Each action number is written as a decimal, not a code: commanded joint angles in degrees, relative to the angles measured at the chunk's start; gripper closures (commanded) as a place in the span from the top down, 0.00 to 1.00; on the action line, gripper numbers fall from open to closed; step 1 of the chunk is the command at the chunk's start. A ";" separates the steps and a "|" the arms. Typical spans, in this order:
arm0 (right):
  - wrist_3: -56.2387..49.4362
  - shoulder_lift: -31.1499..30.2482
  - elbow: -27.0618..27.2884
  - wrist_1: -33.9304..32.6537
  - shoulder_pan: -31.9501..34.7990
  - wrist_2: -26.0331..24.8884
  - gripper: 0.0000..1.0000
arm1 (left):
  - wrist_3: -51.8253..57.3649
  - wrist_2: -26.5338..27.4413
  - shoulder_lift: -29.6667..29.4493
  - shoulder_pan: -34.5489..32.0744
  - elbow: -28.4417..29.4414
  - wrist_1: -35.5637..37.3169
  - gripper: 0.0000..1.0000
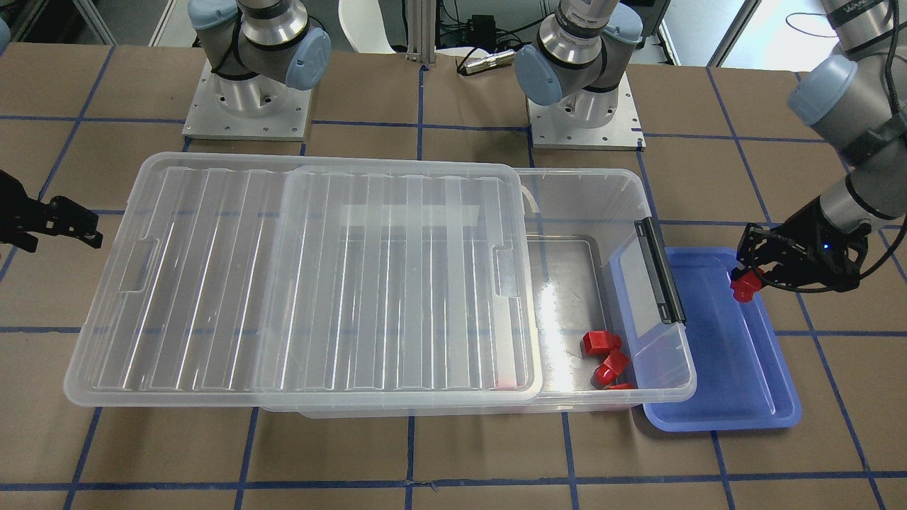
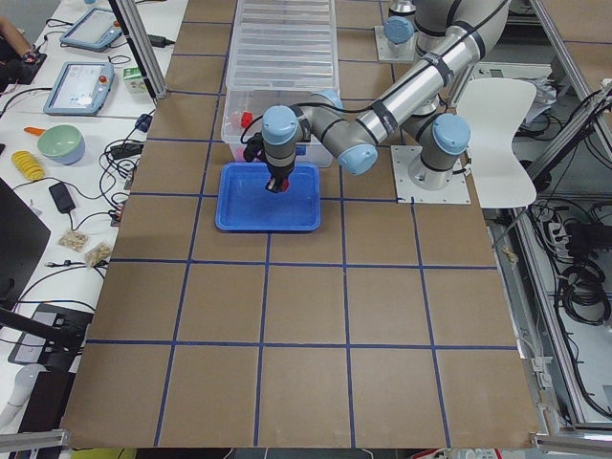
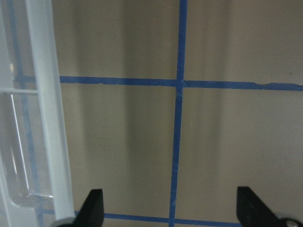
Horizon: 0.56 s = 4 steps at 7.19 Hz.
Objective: Place red block in blue tray from box
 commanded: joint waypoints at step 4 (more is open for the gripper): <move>0.93 1.29 1.13 -1.62 1.36 0.74 1.00 | -11.57 -0.47 -7.11 0.03 -3.05 11.02 0.00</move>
